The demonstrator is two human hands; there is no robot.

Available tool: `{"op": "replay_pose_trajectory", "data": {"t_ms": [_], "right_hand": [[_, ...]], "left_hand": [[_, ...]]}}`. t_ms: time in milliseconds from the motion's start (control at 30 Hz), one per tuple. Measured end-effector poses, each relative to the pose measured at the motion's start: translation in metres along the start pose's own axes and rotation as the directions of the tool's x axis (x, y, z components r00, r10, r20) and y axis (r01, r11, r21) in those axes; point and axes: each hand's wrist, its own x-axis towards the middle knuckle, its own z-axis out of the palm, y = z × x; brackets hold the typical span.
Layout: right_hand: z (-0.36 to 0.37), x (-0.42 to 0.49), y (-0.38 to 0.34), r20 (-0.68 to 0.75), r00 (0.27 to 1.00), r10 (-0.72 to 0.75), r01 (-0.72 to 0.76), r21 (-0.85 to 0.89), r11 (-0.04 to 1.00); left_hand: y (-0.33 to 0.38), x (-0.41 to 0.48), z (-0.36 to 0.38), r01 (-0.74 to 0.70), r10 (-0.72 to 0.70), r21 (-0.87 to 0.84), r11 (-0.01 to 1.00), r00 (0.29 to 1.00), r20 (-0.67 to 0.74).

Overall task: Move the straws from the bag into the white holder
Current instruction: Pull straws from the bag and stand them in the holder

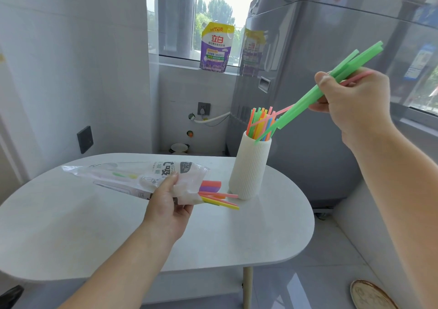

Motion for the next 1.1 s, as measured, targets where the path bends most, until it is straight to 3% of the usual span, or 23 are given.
{"op": "replay_pose_trajectory", "data": {"t_ms": [433,1100], "right_hand": [[0.0013,0.0013,0.0022,0.0,0.999,-0.045,0.045,0.004,0.999],[-0.0071,-0.0001,-0.0012,0.109,0.988,-0.106,0.117,-0.099,0.988]], "left_hand": [[0.0013,-0.0003,-0.0018,-0.011,0.011,-0.001,1.0,1.0,0.018],[0.0005,0.0026,-0.0027,-0.008,0.008,0.016,1.0,1.0,0.005]]}}
